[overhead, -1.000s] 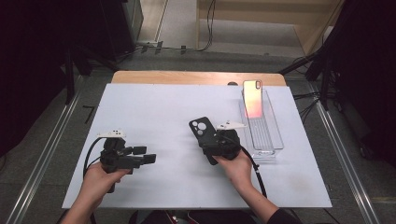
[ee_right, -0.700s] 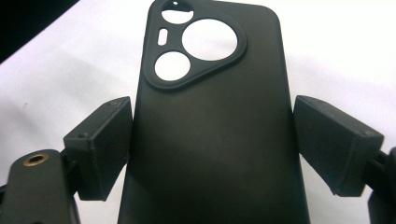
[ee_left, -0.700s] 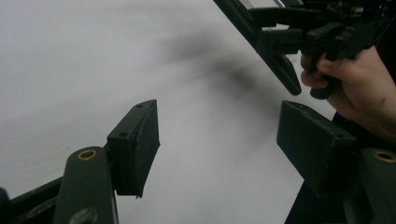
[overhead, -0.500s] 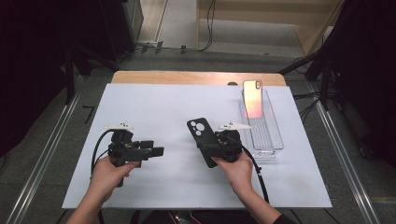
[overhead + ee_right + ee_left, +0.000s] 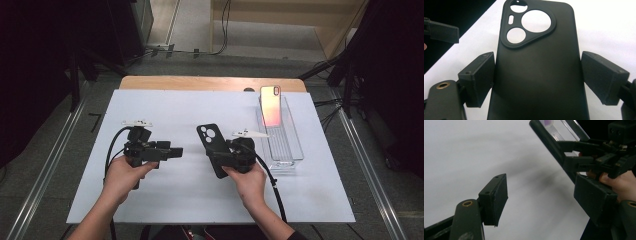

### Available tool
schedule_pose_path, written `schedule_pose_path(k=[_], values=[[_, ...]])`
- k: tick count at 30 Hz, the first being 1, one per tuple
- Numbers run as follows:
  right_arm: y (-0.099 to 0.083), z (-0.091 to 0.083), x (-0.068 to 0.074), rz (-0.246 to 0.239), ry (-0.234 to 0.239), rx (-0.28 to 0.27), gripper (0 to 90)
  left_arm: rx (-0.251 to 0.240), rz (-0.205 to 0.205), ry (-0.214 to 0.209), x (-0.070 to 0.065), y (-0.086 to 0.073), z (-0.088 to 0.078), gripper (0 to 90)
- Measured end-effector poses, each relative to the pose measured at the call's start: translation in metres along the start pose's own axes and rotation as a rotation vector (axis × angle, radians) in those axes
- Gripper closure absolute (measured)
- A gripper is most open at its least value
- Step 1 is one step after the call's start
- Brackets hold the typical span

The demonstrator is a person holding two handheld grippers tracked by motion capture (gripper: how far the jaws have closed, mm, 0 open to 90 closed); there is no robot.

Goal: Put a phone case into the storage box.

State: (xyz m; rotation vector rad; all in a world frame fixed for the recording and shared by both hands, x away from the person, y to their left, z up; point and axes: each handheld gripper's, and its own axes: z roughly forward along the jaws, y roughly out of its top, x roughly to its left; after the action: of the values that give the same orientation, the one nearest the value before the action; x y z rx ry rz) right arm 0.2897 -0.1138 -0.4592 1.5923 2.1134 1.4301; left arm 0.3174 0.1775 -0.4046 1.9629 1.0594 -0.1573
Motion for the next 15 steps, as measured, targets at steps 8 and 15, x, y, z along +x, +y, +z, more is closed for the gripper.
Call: schedule_pose_path(k=[8, 15], values=[[-0.002, 0.004, 0.005, 0.020, -0.001, -0.024, 13.5, -0.016, -0.047, 0.009, 0.001, 0.012, 0.008, 27.5], [-0.007, 0.010, 0.009, 0.030, 0.005, -0.036, 13.5, 0.003, -0.082, 0.025, 0.004, 0.020, 0.013, 28.0]])
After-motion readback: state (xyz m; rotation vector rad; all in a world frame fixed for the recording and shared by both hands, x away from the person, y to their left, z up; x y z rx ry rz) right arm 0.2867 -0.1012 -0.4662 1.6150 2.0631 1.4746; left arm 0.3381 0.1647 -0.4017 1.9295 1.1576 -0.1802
